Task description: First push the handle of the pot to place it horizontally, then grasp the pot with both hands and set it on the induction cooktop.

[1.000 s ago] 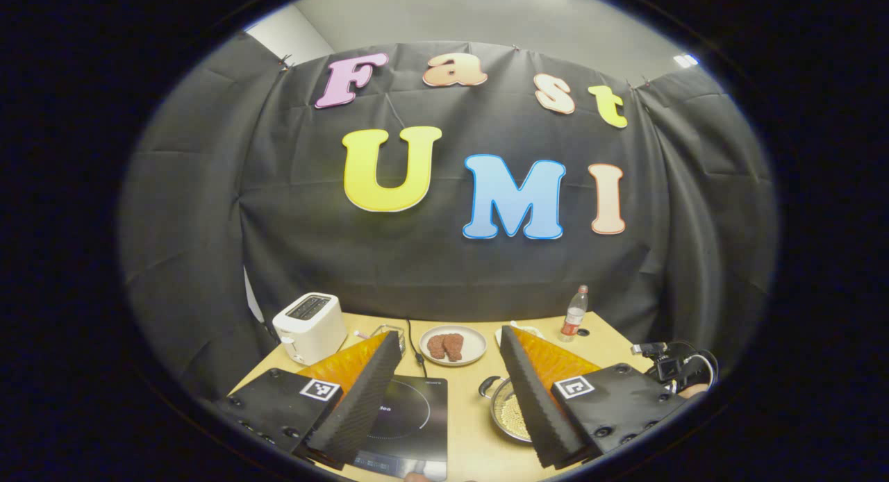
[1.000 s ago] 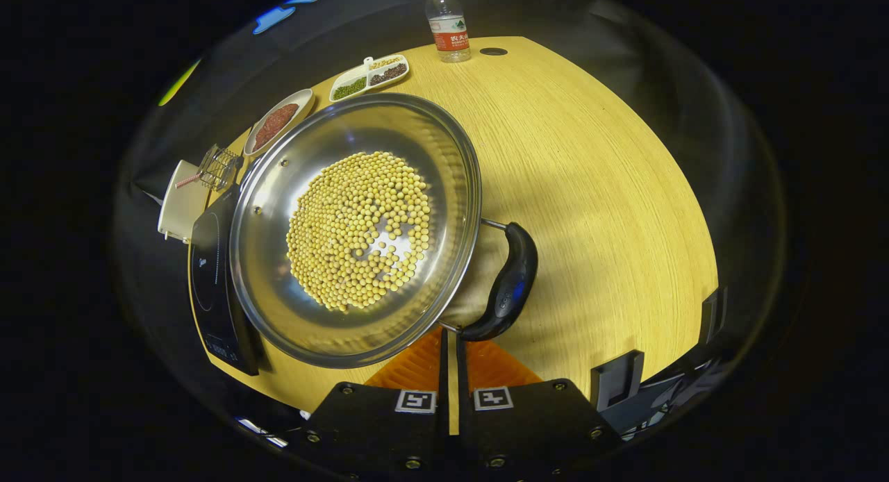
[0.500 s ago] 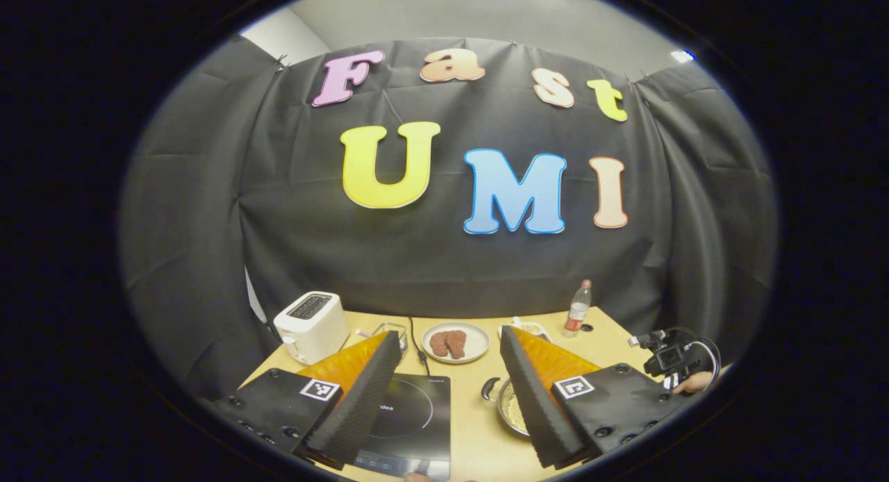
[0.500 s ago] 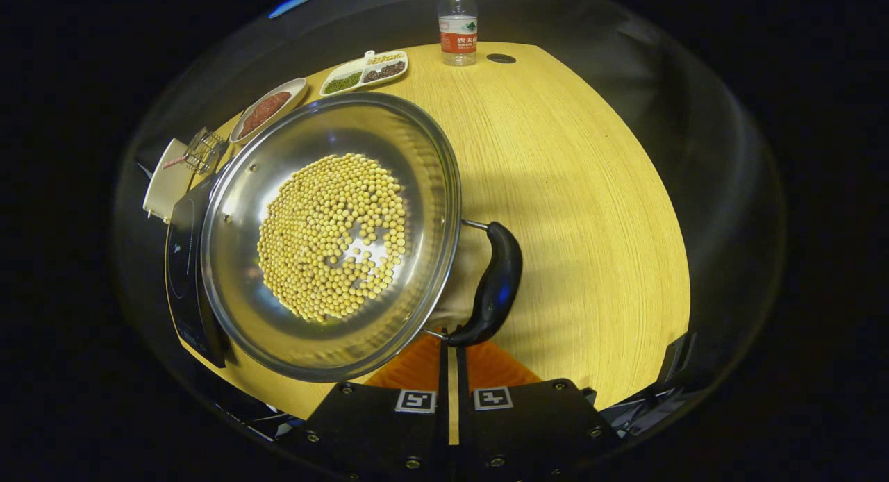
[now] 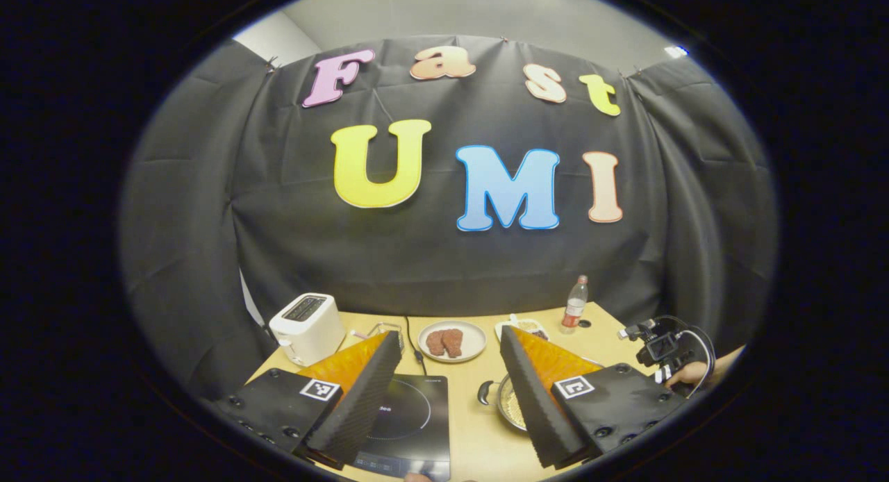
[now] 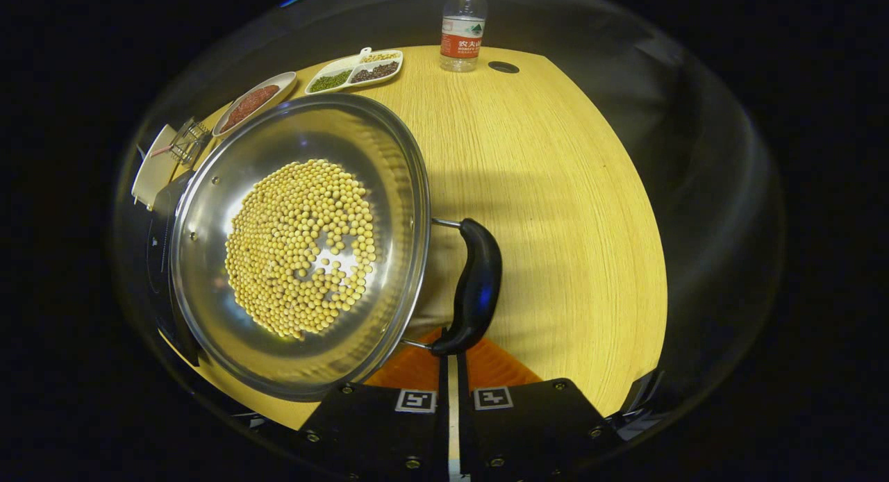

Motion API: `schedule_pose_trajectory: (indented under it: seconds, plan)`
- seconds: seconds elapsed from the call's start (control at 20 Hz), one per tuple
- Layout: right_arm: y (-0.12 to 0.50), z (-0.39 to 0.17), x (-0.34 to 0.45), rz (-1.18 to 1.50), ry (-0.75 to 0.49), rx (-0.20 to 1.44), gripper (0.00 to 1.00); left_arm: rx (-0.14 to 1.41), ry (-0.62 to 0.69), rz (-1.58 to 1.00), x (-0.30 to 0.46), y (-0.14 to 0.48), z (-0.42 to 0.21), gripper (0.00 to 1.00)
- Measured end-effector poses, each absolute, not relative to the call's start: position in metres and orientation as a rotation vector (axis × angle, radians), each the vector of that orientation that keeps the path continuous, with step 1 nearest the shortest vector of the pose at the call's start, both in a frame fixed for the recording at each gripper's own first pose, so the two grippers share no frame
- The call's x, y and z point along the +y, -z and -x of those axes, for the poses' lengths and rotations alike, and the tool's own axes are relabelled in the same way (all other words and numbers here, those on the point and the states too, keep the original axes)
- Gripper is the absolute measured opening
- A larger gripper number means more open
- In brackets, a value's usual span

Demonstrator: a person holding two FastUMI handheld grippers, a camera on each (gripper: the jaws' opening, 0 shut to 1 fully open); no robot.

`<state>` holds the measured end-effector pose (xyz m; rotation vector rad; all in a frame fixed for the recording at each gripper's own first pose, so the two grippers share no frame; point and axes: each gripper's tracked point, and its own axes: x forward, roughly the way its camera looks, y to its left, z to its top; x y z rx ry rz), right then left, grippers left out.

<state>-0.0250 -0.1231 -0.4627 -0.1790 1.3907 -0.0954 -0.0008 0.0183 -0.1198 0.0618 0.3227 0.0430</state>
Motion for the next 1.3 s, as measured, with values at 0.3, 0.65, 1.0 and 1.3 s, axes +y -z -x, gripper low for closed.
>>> schedule_pose_trajectory:
  seconds: [0.3, 0.65, 1.0, 1.3]
  plan:
    - [0.467, 0.005, -0.131, 0.220, 0.080, 1.369, 0.04, 0.332, -0.040, -0.062, 0.023, 0.123, 0.001, 0.94]
    - [0.449, 0.006, -0.128, 0.170, 0.090, 1.296, 0.11, 0.360, 0.010, -0.029, 0.018, 0.140, 0.000, 0.96]
    - [0.390, 0.032, -0.122, 0.096, 0.155, 1.096, 1.00, 0.397, 0.134, 0.013, -0.002, 0.172, -0.010, 0.99]
    - [0.341, 0.042, -0.098, -0.044, 0.169, 0.850, 0.99, 0.454, 0.247, 0.025, -0.033, 0.234, -0.028, 0.97]
